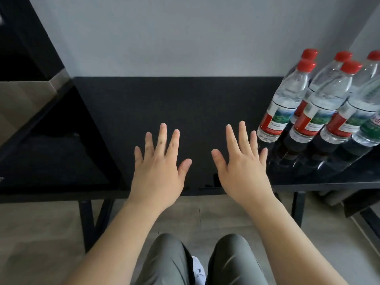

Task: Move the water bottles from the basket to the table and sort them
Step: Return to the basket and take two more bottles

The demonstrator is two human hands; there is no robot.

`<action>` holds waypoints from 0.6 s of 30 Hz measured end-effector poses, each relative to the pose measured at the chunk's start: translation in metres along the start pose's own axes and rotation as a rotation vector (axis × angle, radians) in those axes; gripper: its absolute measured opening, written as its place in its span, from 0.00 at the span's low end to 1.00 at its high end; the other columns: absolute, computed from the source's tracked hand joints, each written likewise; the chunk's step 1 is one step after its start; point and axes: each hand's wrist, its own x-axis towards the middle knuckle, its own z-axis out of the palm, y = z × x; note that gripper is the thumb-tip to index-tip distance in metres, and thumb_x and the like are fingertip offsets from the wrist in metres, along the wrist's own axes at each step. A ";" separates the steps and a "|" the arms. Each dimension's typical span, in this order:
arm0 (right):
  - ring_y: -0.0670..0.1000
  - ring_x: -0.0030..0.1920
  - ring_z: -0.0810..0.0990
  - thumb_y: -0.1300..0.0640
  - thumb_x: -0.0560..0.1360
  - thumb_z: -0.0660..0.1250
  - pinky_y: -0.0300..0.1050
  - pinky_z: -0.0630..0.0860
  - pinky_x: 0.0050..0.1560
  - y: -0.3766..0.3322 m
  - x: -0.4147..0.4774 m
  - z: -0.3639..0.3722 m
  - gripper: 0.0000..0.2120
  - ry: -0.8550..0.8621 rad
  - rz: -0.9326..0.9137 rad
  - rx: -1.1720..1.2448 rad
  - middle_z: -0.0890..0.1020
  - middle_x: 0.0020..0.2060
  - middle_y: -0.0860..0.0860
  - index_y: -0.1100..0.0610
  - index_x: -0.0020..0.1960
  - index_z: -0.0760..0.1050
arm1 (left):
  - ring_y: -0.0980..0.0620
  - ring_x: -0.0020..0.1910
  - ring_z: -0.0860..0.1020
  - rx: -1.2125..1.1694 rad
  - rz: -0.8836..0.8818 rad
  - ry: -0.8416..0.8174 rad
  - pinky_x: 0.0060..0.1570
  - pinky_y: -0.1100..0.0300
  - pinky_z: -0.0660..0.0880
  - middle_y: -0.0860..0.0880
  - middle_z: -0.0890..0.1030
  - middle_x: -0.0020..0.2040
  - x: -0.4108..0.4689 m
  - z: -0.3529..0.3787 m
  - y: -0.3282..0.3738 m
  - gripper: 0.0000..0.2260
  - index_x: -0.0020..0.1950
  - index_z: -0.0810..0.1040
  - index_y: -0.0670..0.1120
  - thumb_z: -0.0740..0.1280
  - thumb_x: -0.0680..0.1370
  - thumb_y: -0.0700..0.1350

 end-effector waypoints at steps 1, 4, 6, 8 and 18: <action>0.58 0.82 0.36 0.35 0.83 0.46 0.68 0.43 0.79 0.000 0.010 0.005 0.35 -0.016 -0.006 0.001 0.37 0.83 0.48 0.46 0.84 0.40 | 0.38 0.82 0.46 -0.007 -0.007 -0.012 0.78 0.34 0.55 0.46 0.38 0.84 0.009 0.005 -0.003 0.34 0.84 0.41 0.53 0.46 0.82 0.66; 0.58 0.82 0.35 0.34 0.83 0.45 0.68 0.42 0.79 -0.001 0.049 0.021 0.35 -0.069 -0.016 -0.006 0.36 0.83 0.49 0.46 0.84 0.38 | 0.38 0.82 0.45 -0.009 -0.044 -0.059 0.78 0.34 0.54 0.46 0.38 0.84 0.042 0.018 -0.012 0.35 0.84 0.39 0.53 0.45 0.81 0.66; 0.59 0.82 0.35 0.34 0.83 0.45 0.68 0.41 0.79 -0.004 0.077 0.025 0.35 -0.105 -0.009 -0.008 0.36 0.83 0.49 0.46 0.84 0.38 | 0.38 0.82 0.44 -0.010 -0.077 -0.102 0.78 0.34 0.53 0.46 0.37 0.84 0.067 0.018 -0.016 0.35 0.83 0.38 0.53 0.44 0.81 0.67; 0.59 0.82 0.34 0.33 0.82 0.44 0.68 0.40 0.79 -0.011 0.104 0.020 0.36 -0.149 -0.011 0.004 0.35 0.83 0.49 0.45 0.84 0.37 | 0.38 0.82 0.43 -0.004 -0.103 -0.138 0.78 0.34 0.52 0.46 0.36 0.83 0.092 0.007 -0.019 0.35 0.83 0.37 0.53 0.43 0.80 0.67; 0.59 0.82 0.34 0.32 0.82 0.41 0.68 0.40 0.79 -0.113 0.175 -0.139 0.36 -0.296 -0.168 -0.025 0.34 0.82 0.49 0.46 0.83 0.34 | 0.39 0.82 0.40 0.043 -0.235 -0.172 0.79 0.34 0.49 0.46 0.34 0.83 0.134 -0.201 -0.028 0.35 0.83 0.35 0.54 0.42 0.81 0.67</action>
